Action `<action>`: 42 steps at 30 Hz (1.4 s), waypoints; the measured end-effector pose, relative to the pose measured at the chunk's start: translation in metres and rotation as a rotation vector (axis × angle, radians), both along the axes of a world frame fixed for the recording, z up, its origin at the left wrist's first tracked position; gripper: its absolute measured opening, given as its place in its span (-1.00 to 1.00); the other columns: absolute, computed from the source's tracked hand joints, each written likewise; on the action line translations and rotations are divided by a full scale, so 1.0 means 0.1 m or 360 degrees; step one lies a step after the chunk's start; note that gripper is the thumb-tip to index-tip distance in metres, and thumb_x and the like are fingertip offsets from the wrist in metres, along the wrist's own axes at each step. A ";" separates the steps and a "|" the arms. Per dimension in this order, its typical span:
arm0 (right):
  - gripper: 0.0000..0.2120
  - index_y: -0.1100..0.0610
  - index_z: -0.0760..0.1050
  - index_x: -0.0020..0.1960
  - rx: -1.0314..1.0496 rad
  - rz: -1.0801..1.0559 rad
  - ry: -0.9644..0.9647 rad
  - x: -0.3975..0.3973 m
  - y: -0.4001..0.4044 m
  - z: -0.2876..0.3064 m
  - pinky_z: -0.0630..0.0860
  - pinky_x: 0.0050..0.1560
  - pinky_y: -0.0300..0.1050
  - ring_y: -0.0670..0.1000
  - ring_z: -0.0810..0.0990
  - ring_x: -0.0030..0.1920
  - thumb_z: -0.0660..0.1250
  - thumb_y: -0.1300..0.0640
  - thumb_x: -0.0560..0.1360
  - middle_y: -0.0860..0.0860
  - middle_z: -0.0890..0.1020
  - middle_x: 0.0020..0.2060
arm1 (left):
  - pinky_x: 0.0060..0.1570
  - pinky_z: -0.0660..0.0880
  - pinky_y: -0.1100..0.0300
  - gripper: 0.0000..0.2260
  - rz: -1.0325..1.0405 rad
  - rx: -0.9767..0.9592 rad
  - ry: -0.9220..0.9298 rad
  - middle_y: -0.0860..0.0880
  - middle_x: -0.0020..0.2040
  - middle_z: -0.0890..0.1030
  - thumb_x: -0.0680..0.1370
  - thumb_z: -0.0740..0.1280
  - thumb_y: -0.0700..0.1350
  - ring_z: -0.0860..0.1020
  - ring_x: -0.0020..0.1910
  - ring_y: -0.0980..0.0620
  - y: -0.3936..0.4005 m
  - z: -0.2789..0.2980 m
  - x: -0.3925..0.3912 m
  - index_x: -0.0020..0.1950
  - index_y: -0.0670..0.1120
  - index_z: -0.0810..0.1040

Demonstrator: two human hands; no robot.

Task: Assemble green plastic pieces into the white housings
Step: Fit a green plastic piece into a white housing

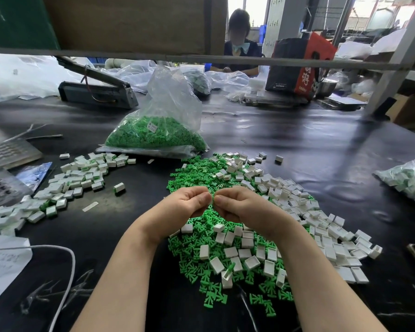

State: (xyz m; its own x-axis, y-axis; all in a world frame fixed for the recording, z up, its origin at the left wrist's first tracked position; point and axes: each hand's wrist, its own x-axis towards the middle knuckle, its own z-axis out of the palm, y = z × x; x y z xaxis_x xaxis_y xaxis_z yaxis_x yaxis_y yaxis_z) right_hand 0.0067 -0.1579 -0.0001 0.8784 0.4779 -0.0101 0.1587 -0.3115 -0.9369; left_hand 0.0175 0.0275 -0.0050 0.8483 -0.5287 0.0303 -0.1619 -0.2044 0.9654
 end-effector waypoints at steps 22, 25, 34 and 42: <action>-0.63 0.16 0.46 -0.24 0.0239 -0.0147 0.0294 -0.02 0.03 0.03 0.22 -0.43 -0.26 -0.07 0.27 -0.47 0.11 0.04 0.67 -0.04 0.37 -0.48 | -0.30 0.28 0.34 -0.73 0.0114 0.0084 -0.0213 0.20 -0.39 0.31 0.66 0.20 -0.09 0.29 -0.36 0.21 -0.02 -0.01 -0.01 -0.25 0.03 0.39; -0.60 0.16 0.44 -0.26 0.0295 -0.0273 0.0368 -0.01 0.06 0.02 0.20 -0.47 -0.25 -0.06 0.26 -0.47 0.09 0.01 0.67 -0.02 0.35 -0.49 | -0.22 0.30 0.23 -0.74 0.0154 0.0112 -0.0247 0.20 -0.38 0.33 0.65 0.20 -0.08 0.31 -0.33 0.17 -0.03 -0.04 0.01 -0.24 0.05 0.41; -0.79 0.12 0.51 -0.20 0.0331 -0.0421 0.0107 0.03 -0.01 0.01 0.25 -0.39 -0.28 -0.12 0.32 -0.44 0.28 0.11 0.60 -0.08 0.44 -0.44 | -0.27 0.38 0.47 -0.77 0.0222 -0.0183 -0.0011 0.12 -0.35 0.38 0.67 0.14 -0.17 0.39 -0.36 0.24 -0.04 0.00 -0.02 -0.20 -0.12 0.38; -0.79 0.13 0.50 -0.18 0.0138 -0.0388 -0.0144 0.03 0.07 0.03 0.26 -0.23 0.01 0.06 0.31 -0.29 0.23 0.19 0.62 0.15 0.43 -0.28 | -0.09 0.38 0.31 -0.77 0.0223 -0.0153 0.0029 0.12 -0.32 0.38 0.66 0.17 -0.12 0.38 -0.29 0.20 -0.05 -0.01 -0.02 -0.19 -0.09 0.41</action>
